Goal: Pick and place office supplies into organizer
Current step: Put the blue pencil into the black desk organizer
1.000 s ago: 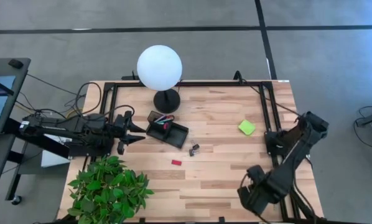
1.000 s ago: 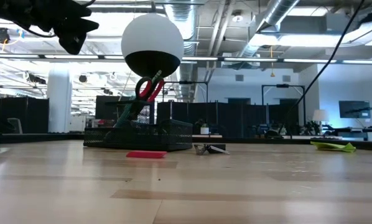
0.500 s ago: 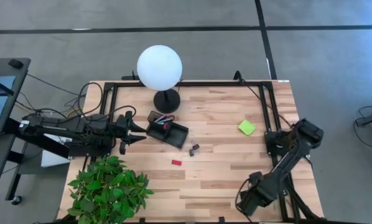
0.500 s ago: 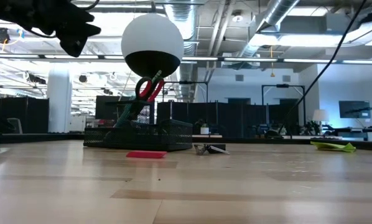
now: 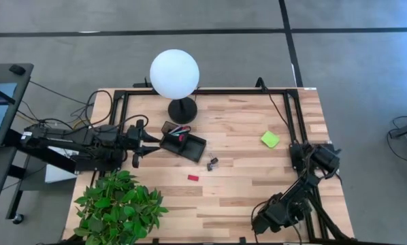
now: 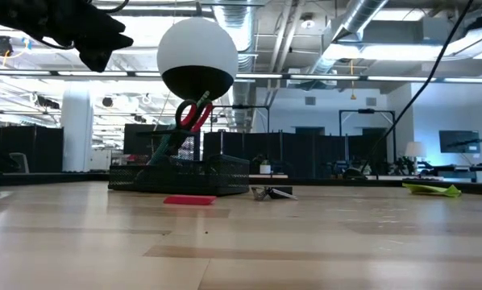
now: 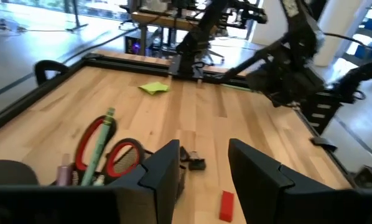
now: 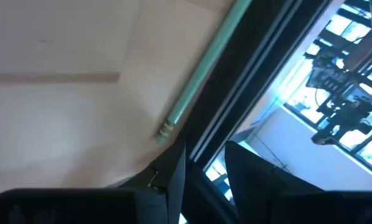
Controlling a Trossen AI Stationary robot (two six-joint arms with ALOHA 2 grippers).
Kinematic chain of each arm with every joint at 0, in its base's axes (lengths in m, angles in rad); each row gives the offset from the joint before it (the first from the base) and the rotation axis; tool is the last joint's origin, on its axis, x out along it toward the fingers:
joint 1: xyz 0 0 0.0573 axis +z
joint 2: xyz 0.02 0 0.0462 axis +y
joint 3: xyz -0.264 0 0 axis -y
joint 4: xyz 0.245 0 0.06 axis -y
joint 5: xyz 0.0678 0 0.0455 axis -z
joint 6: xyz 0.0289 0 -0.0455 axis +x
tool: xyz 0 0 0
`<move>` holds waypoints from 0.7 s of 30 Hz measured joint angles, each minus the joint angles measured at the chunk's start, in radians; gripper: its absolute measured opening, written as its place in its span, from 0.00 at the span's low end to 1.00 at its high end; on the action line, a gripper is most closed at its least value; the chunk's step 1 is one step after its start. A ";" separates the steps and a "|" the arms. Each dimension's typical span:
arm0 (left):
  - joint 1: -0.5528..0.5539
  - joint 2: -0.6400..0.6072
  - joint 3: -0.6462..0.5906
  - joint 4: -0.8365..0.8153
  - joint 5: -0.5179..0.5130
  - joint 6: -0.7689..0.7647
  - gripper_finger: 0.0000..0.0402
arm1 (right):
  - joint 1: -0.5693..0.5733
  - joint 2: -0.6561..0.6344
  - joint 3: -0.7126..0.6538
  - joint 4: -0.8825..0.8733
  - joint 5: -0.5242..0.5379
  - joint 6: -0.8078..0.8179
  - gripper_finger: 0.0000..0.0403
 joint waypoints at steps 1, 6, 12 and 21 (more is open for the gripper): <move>0.000 0.000 0.000 0.000 -0.009 0.000 0.33 | 0.002 0.009 0.000 0.000 -0.002 -0.004 0.27; 0.000 0.000 0.000 0.000 -0.036 0.001 0.33 | 0.036 0.034 -0.004 -0.010 0.003 0.025 0.27; 0.000 0.000 0.000 0.010 -0.037 0.006 0.33 | 0.117 0.034 -0.005 0.080 0.003 0.152 0.27; 0.000 0.000 0.000 0.060 -0.036 0.006 0.33 | 0.196 0.028 -0.002 0.246 0.129 0.339 0.25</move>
